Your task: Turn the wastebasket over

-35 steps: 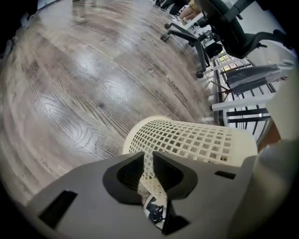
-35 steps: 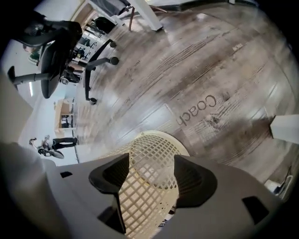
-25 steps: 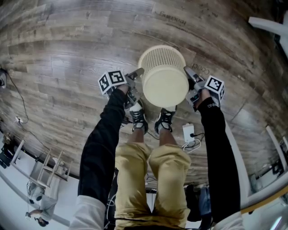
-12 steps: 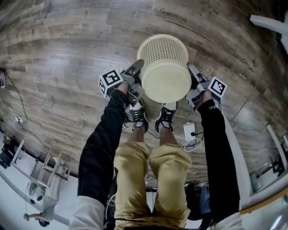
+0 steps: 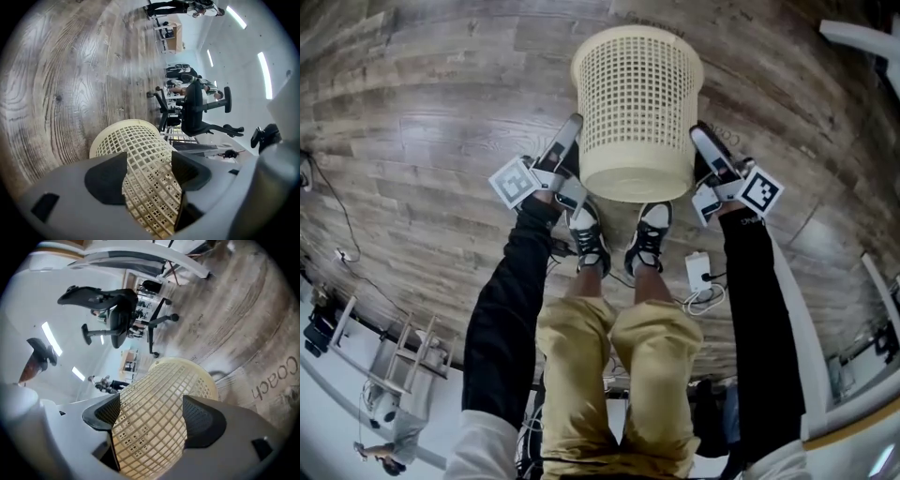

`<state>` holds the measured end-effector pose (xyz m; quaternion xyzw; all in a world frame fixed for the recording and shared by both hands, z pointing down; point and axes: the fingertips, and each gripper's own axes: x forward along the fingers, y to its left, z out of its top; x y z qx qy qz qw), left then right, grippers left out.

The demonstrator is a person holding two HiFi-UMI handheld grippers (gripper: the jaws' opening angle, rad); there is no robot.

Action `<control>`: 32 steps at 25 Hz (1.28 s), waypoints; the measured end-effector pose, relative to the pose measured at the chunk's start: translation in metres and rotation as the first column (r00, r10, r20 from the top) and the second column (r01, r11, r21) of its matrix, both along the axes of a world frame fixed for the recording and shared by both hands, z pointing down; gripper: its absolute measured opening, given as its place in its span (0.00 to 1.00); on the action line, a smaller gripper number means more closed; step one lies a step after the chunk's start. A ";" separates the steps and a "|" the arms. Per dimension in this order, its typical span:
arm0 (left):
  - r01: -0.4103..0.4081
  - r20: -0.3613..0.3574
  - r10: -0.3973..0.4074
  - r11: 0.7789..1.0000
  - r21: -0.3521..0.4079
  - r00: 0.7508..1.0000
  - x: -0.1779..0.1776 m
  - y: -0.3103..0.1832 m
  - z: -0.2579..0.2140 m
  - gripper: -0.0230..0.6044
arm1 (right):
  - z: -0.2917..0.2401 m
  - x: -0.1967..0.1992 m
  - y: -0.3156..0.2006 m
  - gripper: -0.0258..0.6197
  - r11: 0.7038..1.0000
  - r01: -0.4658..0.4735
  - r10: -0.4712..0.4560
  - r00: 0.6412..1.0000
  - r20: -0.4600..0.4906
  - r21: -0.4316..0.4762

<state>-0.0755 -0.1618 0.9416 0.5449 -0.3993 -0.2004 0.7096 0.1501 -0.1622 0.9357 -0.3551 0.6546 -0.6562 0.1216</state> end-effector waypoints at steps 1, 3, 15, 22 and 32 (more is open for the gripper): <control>-0.016 0.005 0.016 1.000 0.018 1.000 -0.001 0.003 0.000 0.51 | -0.002 -0.002 0.004 0.70 0.998 0.052 -0.052 0.999 -0.002 0.028; -0.056 0.017 0.055 0.998 0.042 0.998 -0.004 0.012 0.001 0.51 | -0.006 -0.007 0.019 0.70 0.986 0.162 -0.162 0.987 -0.004 0.045; -0.267 0.113 0.275 0.960 -0.080 0.955 -0.028 0.063 0.008 0.51 | 0.003 -0.040 0.126 0.70 0.876 0.464 -0.472 0.881 -0.037 -0.130; -0.526 0.160 0.538 0.843 -0.115 0.828 -0.001 0.087 -0.001 0.51 | 0.008 -0.046 0.125 0.70 0.879 0.436 -0.461 0.880 -0.111 -0.194; -0.466 0.193 0.472 0.882 -0.077 0.860 -0.006 0.044 -0.026 0.51 | -0.010 -0.026 0.098 0.70 0.923 0.298 -0.316 0.948 -0.036 -0.243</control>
